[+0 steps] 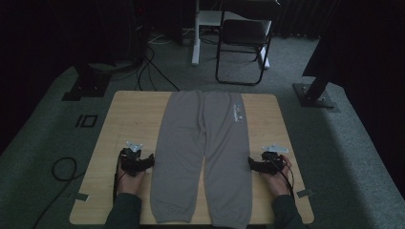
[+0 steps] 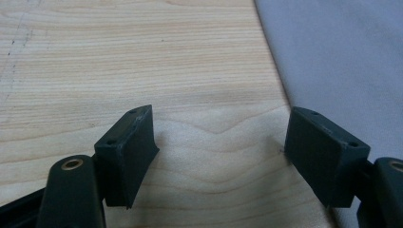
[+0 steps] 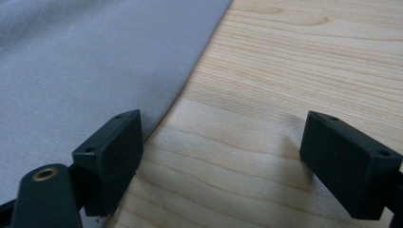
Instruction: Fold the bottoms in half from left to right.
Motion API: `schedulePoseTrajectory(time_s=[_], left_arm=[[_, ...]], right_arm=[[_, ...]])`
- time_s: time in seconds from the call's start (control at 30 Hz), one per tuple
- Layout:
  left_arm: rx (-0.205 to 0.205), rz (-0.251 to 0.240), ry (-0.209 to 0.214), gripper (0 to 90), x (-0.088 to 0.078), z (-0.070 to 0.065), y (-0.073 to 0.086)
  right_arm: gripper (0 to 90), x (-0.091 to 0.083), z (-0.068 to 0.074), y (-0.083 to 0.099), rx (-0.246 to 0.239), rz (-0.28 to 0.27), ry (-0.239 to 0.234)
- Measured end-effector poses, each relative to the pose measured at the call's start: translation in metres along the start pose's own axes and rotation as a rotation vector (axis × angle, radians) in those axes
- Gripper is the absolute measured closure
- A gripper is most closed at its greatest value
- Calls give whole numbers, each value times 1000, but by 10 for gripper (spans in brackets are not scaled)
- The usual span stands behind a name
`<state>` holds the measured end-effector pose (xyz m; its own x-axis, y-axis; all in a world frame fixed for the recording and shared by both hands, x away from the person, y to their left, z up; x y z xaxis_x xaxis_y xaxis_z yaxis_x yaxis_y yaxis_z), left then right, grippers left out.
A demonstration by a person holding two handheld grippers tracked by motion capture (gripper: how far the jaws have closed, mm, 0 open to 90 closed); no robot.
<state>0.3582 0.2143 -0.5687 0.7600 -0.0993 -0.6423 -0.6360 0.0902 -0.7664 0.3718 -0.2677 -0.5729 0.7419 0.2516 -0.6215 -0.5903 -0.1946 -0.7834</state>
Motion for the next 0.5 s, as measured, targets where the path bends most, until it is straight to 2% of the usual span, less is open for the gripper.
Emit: schedulePoseTrajectory(time_s=[0.33,0.43,0.5], left_arm=[[-5,-14,-2,258,-1,0,2],[-2,-16,1,311,-3,1,3],[-7,-8,-3,427,-6,1,3]], right_arm=[[130,0,0,0,3,4,5],[130,0,-1,0,12,4,13],[133,0,-1,0,14,3,18]])
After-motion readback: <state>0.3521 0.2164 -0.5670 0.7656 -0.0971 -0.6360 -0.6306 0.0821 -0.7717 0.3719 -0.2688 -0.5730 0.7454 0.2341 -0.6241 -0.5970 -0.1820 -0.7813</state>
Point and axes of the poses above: each handheld gripper's, and its own axes: x roughly forward along the jaws, y roughly out of its underside, z roughly to its left, the point moved 2 cm from there along x, roughly forward along the jaws, and after that the axes turned 5 degrees about -z, right-handed, at the moved point
